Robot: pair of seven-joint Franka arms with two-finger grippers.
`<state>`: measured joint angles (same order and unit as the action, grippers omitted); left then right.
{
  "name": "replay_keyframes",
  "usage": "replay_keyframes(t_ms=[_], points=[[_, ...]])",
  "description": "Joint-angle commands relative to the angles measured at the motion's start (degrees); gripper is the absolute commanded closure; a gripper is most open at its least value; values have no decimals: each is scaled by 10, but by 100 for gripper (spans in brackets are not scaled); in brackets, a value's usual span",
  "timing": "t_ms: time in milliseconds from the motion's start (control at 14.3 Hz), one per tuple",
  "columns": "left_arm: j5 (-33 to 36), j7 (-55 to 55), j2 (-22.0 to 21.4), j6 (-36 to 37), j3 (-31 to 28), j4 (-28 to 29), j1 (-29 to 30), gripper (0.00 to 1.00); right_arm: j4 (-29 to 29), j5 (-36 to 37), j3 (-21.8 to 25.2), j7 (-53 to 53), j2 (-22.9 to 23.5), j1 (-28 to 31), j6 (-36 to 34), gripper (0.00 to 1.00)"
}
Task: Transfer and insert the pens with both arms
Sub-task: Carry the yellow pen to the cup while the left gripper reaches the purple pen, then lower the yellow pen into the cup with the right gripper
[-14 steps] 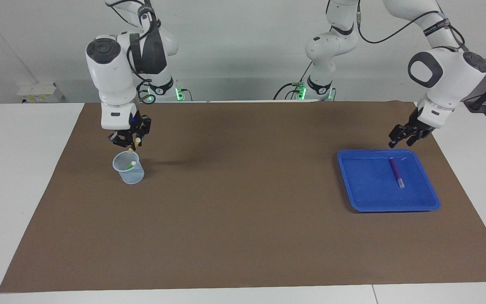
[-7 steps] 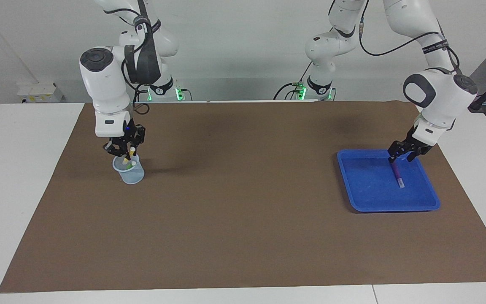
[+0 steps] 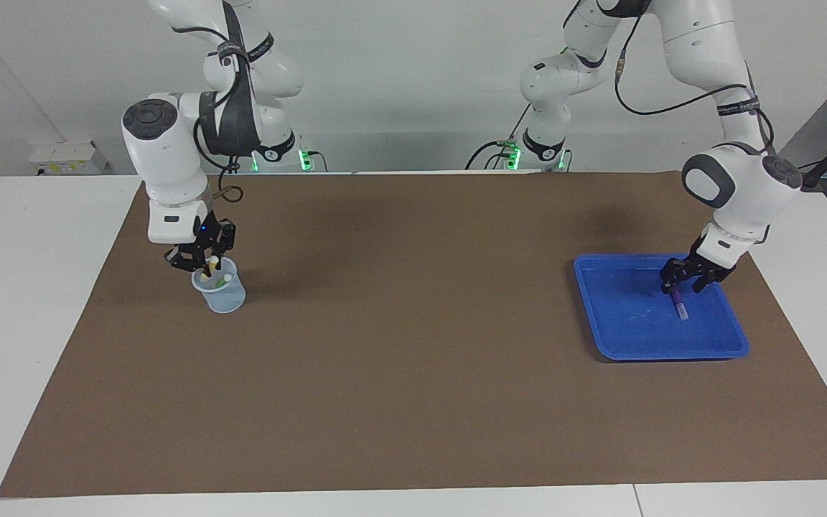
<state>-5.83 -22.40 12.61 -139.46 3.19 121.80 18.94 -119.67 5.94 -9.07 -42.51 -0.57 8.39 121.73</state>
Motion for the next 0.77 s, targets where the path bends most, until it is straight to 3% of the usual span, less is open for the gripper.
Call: replay_keyframes(t_ms=[0,70,140,210,280,420,561,701], points=[[9,-5,14,-21,3,-3,4,24,-14,-24,-8,-6,-7,8,11,100],[9,-5,16,-27,3,-2,4,25,-14,-26,-9,-5,-7,8,11,100],[9,-5,23,-33,3,-2,4,25,-14,-27,-9,-1,-7,9,11,83],[9,-5,28,-41,3,-2,3,26,-14,-27,-9,1,-7,8,11,65],[9,-5,34,-52,3,-1,2,27,-14,-27,-9,1,-7,8,11,32],[9,-5,39,-58,3,-2,1,31,-14,-26,-9,0,-7,6,12,0],[9,-5,40,-59,3,-2,-1,35,-7,-27,-9,1,-8,3,8,0],[9,-4,41,-62,3,-3,-2,49,0,-29,-9,3,-10,-10,3,0]])
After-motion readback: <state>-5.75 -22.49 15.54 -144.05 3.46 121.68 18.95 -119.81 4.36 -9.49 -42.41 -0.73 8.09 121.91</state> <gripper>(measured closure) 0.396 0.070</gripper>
